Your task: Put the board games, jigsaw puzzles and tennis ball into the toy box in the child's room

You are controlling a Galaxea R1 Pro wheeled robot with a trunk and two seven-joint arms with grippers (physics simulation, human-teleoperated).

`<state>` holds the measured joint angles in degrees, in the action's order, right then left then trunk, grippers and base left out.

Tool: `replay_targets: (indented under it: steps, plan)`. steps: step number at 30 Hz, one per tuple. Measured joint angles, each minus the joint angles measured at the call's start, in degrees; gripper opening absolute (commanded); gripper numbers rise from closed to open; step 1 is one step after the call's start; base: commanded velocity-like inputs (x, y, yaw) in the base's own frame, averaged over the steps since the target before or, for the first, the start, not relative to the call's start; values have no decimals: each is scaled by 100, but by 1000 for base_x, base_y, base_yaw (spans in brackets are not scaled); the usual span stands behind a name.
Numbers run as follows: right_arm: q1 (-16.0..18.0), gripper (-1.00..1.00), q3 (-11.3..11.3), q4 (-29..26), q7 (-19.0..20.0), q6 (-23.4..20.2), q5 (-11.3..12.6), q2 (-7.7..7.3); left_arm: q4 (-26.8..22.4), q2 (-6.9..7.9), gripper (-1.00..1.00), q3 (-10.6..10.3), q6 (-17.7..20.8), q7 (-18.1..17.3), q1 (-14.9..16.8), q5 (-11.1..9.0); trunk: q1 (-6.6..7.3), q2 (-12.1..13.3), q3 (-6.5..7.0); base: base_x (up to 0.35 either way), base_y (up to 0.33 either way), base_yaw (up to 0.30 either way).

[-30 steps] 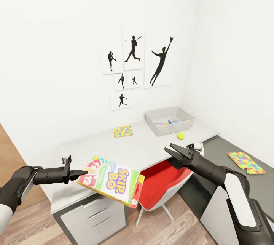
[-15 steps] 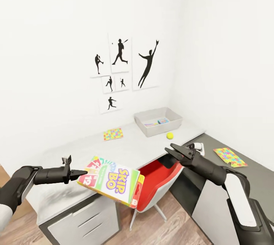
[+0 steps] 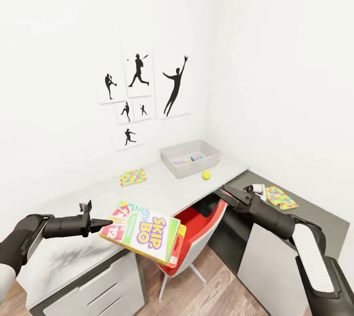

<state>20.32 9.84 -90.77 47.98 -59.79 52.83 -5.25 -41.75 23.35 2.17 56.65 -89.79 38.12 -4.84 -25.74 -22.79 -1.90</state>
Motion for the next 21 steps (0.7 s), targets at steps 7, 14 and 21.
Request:
replay_targets:
  steps: [7,14,21]
  plan:
    - [0,100,297,166,-3,135,-105,-23,10,3,-100,162,-1,0,-4,-6,0,0,48,0,0,-197]
    - [1,100,735,610,23,465,-368,-29,27,-12,-100,916,22,1,-6,-14,-1,-3,93,0,0,-190]
    - [3,100,831,661,8,523,-396,-29,12,-63,-100,1597,80,3,4,-15,-1,-5,118,0,0,-82]
